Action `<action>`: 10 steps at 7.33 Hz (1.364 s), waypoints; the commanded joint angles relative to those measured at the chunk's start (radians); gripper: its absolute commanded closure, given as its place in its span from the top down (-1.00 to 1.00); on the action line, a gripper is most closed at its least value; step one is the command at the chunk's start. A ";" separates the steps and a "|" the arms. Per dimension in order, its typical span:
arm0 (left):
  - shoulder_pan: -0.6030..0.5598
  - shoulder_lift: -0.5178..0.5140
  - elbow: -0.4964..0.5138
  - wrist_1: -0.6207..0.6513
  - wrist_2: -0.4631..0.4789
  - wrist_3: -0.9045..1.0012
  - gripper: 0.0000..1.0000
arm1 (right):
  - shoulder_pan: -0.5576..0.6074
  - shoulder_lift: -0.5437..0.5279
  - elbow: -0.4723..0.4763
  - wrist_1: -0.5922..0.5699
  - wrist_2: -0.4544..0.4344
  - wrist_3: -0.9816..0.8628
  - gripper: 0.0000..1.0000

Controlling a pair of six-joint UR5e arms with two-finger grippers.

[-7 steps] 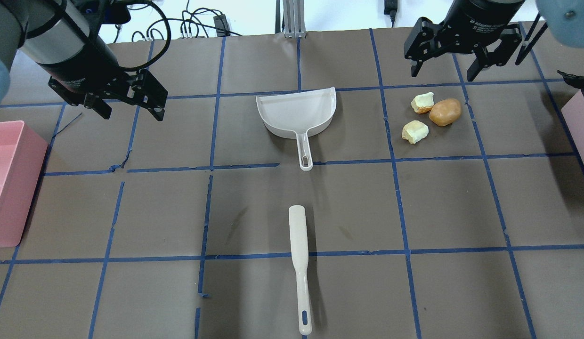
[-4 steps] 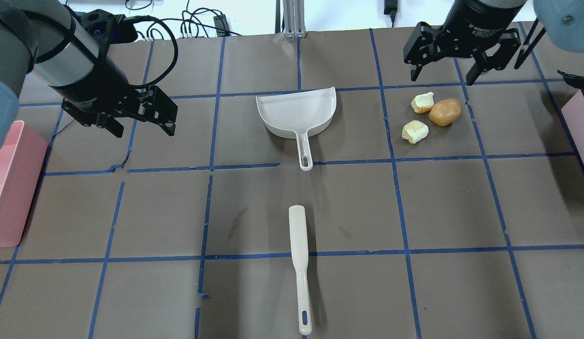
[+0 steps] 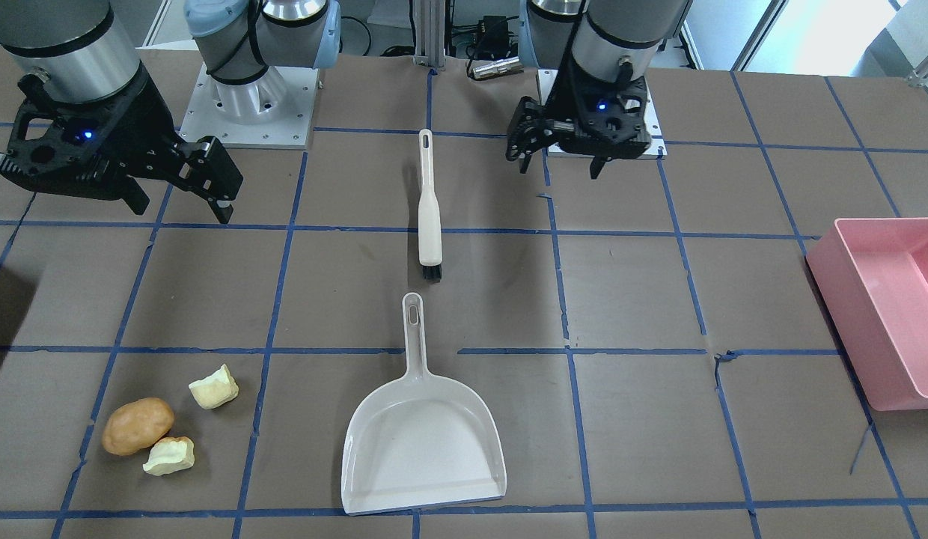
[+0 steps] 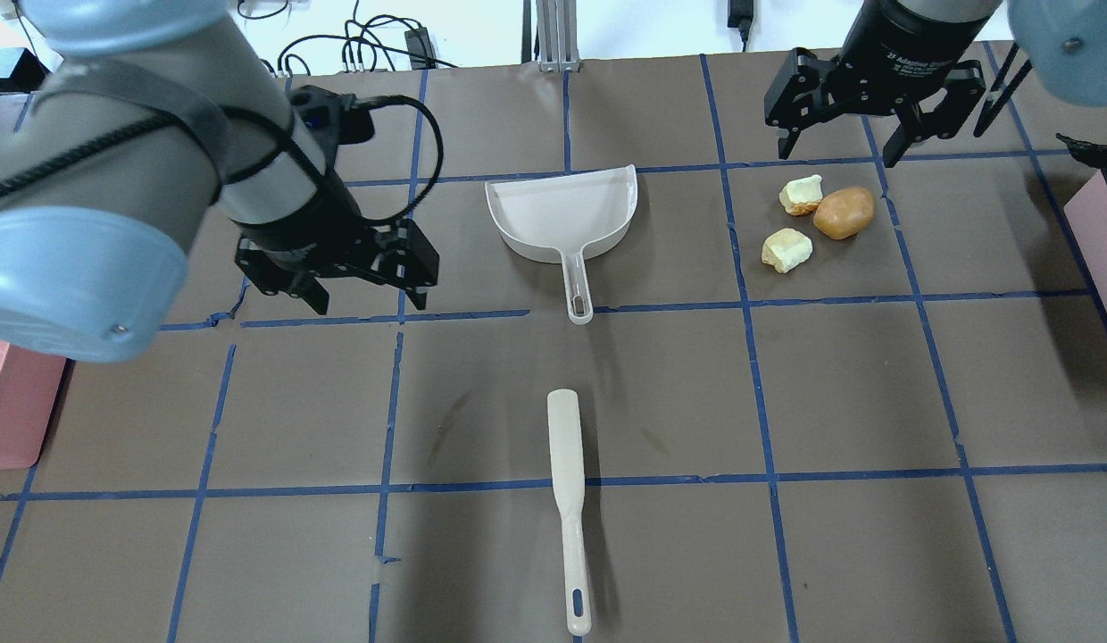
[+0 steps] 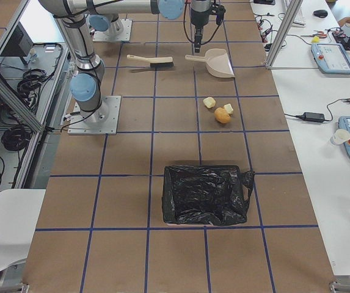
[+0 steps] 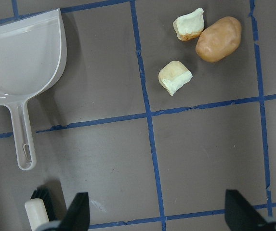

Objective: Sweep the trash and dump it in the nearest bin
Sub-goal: 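Move the left gripper down to the white brush handle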

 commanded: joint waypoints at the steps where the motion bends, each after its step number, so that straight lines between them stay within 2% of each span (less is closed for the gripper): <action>1: -0.130 -0.025 -0.131 0.128 -0.003 -0.113 1.00 | 0.000 -0.008 0.003 0.007 0.000 -0.001 1.00; 2: -0.182 -0.026 -0.185 0.151 -0.001 -0.132 1.00 | 0.000 -0.008 0.002 0.009 -0.003 0.000 1.00; 3: -0.236 -0.032 -0.234 0.232 -0.002 -0.177 1.00 | 0.000 -0.008 0.003 0.017 -0.002 0.000 1.00; 8: -0.442 -0.144 -0.256 0.311 0.001 -0.417 1.00 | -0.003 -0.011 0.000 0.008 0.004 0.000 1.00; 10: -0.480 -0.183 -0.284 0.375 0.001 -0.413 1.00 | -0.002 -0.008 -0.003 0.000 0.009 0.005 1.00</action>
